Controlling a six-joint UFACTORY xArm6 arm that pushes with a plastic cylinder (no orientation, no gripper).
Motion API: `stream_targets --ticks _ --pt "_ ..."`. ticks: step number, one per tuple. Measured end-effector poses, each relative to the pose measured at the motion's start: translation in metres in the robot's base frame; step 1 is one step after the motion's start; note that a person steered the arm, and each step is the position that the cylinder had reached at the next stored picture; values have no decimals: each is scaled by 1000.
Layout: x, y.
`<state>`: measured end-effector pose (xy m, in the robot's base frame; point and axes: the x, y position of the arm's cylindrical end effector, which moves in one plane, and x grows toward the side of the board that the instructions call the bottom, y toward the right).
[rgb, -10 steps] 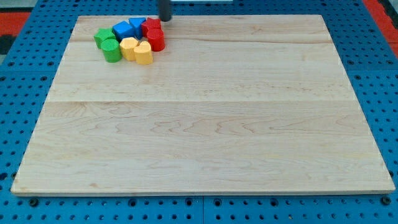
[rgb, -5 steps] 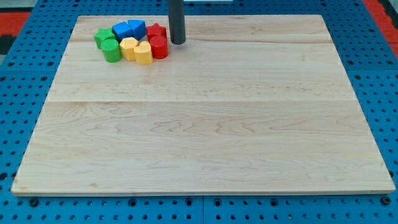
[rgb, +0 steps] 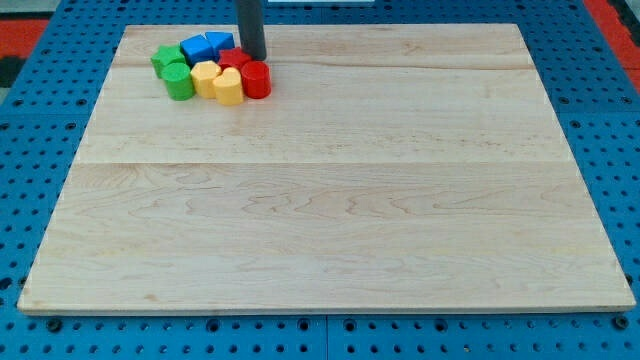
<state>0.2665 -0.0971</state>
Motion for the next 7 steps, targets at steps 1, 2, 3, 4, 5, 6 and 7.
stream_targets --ticks 1,2,3,4,5,6,7 --pt "19 -19" --pt "21 -35" --pt "23 -54" --pt "24 -75" --pt "23 -83" --pt "15 -83" --pt "-6 -83"
